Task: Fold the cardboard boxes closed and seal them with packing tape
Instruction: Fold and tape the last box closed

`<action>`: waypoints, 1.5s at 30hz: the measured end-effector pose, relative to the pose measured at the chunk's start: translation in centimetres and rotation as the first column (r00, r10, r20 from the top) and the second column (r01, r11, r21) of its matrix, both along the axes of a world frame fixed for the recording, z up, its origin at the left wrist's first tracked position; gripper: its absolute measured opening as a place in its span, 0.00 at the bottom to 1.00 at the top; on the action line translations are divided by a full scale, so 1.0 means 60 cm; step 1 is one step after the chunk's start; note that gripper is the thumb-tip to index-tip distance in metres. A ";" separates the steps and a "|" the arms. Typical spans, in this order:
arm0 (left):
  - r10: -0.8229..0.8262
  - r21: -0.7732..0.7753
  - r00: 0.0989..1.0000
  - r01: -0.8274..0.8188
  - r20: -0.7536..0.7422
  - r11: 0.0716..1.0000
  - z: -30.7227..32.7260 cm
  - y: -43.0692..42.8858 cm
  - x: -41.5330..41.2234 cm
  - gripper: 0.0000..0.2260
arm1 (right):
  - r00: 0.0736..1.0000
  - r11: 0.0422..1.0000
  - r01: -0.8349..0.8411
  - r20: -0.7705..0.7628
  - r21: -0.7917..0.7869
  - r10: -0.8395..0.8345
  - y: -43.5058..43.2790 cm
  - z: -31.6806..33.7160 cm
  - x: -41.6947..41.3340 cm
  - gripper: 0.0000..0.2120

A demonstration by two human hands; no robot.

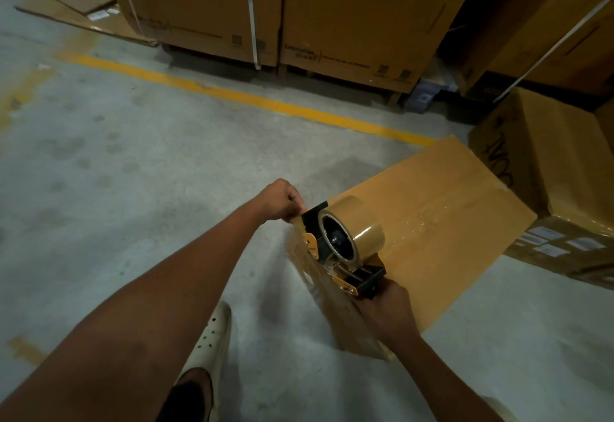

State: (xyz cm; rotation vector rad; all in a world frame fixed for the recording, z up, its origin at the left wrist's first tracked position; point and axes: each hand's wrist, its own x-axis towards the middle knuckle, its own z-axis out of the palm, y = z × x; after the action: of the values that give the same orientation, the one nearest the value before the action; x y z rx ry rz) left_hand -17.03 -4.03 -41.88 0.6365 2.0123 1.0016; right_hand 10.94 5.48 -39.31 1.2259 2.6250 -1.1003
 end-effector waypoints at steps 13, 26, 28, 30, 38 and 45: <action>-0.043 -0.124 0.974 0.016 -0.222 0.992 0.020 0.015 0.011 0.06 | 0.999 0.998 -0.026 -0.022 -0.052 0.025 0.002 0.009 -0.005 0.08; -0.043 -0.260 0.994 0.017 -0.097 0.965 0.030 0.035 0.007 0.05 | 0.998 0.998 -0.043 -0.039 -0.048 0.042 -0.001 0.013 -0.005 0.12; -0.055 -0.304 0.990 0.013 -0.129 0.953 0.030 0.038 0.010 0.05 | 0.998 0.998 -0.042 -0.043 -0.053 0.040 -0.004 0.018 -0.008 0.11; -0.103 -0.371 0.970 0.016 -0.218 0.929 0.031 0.042 0.016 0.07 | 0.999 0.998 -0.043 -0.025 -0.036 0.042 -0.008 0.020 -0.011 0.12; -0.046 -0.411 0.961 -0.073 -0.274 0.909 0.052 0.044 0.029 0.08 | 0.986 0.991 -0.129 0.108 0.044 0.124 -0.003 0.031 -0.012 0.12; -0.027 -0.311 0.987 -0.024 -0.158 0.950 0.036 0.038 0.021 0.05 | 0.980 0.996 -0.088 0.179 0.015 0.084 -0.009 0.041 0.058 0.09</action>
State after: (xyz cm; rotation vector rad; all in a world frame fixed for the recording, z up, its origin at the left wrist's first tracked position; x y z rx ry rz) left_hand -15.80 -1.77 -39.72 0.5594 2.2495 0.6250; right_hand 14.41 4.95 -36.86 1.1448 2.5357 -0.9048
